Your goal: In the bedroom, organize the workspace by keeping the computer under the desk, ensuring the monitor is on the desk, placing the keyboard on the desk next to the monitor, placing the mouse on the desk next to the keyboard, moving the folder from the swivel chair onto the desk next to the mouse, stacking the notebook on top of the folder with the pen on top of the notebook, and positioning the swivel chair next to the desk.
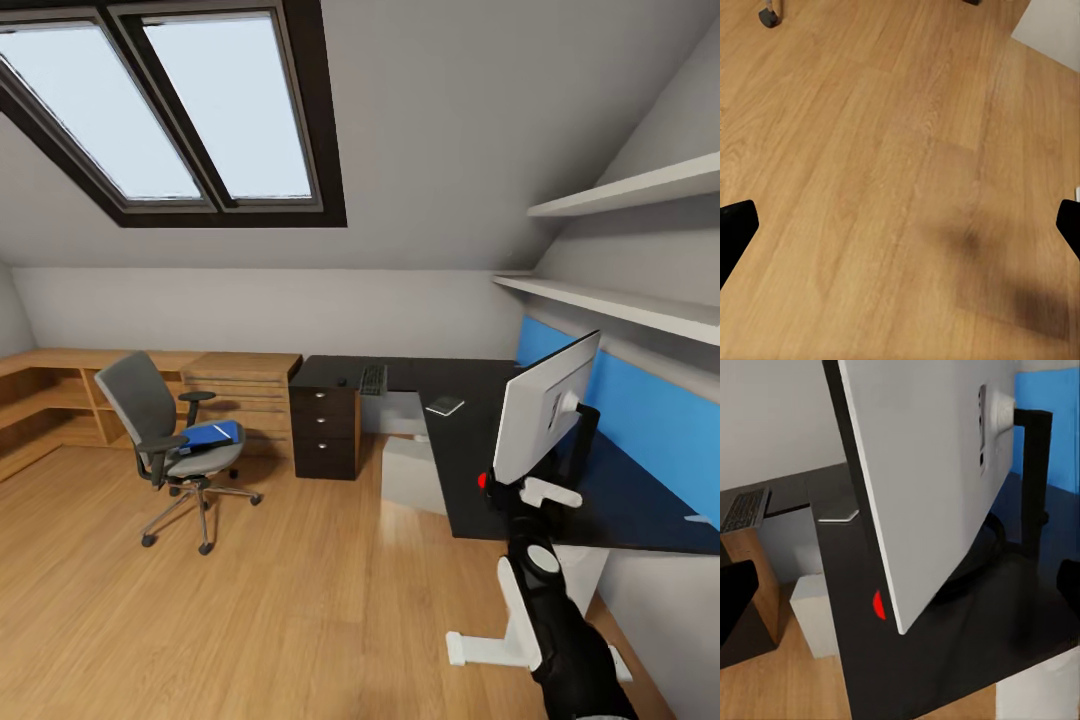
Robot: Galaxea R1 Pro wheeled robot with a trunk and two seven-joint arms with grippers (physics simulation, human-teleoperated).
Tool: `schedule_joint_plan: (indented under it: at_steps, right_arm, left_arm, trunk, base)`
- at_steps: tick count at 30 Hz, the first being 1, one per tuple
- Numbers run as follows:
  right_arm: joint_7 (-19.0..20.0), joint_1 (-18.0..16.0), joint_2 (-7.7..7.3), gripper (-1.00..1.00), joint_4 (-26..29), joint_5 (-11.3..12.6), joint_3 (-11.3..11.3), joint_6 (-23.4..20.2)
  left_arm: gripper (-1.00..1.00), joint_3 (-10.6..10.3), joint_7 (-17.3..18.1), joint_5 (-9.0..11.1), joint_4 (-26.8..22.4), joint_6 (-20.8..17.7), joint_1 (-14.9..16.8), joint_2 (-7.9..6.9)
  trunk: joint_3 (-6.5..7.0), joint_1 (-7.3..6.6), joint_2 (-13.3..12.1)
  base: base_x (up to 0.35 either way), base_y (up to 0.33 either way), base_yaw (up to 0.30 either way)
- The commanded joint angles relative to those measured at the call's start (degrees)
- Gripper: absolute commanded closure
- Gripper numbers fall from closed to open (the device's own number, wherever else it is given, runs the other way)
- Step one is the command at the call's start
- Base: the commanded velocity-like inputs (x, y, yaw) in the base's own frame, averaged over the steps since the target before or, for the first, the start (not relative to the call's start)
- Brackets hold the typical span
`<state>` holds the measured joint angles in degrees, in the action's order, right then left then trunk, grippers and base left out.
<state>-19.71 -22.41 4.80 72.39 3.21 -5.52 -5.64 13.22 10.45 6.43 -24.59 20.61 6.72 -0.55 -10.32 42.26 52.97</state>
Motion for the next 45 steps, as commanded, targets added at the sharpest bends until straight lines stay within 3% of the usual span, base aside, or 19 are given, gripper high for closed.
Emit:
schedule_joint_plan:
  at_steps: [1,6,10,16,28,39,45]
  right_arm:
    - [-0.34,0.11,0.10,-1.00,1.75,0.37,-0.02,-0.96]
    - [-0.27,0.72,0.14,-1.00,3.95,0.44,0.01,-1.84]
    - [0.43,0.84,0.07,-1.00,0.31,0.15,0.39,-1.28]
    - [0.61,0.87,0.04,-1.00,-4.48,-0.78,0.59,10.14]
    - [0.01,0.87,-0.71,-1.00,-4.79,-1.65,0.29,10.77]
    - [-1.48,0.87,-1.11,-1.00,-4.88,-5.14,0.24,10.74]
    - [-5.37,0.87,-1.09,-1.00,-4.81,-5.75,0.33,10.74]
  left_arm:
    - [-1.00,0.16,0.57,0.60,0.04,0.04,0.05,0.02]
    - [-1.00,0.14,0.61,0.57,0.02,0.10,0.05,0.02]
    - [-1.00,0.09,0.62,0.53,0.00,0.13,0.05,0.06]
    - [-1.00,0.07,0.62,0.43,-0.02,0.13,0.05,0.10]
    - [-1.00,0.12,0.62,0.43,-0.02,0.13,0.05,0.11]
    - [-1.00,0.05,0.71,0.43,-0.02,0.13,0.05,0.19]
    - [-1.00,0.11,0.71,0.43,-0.02,0.13,0.05,0.19]
  trunk:
    - [-0.09,0.01,0.06]
    - [-0.09,0.01,0.06]
    - [-0.09,0.01,0.06]
    - [-0.09,0.01,0.06]
    - [-0.09,0.01,0.06]
    - [-0.09,0.01,0.06]
    - [-0.09,0.01,0.06]
  base:
    - [0.000,0.000,0.000]
    - [0.000,0.000,0.000]
    - [0.000,0.000,0.000]
    - [0.156,0.066,0.000]
    - [0.126,0.002,0.000]
    - [0.051,0.067,0.000]
    - [0.002,0.057,0.000]
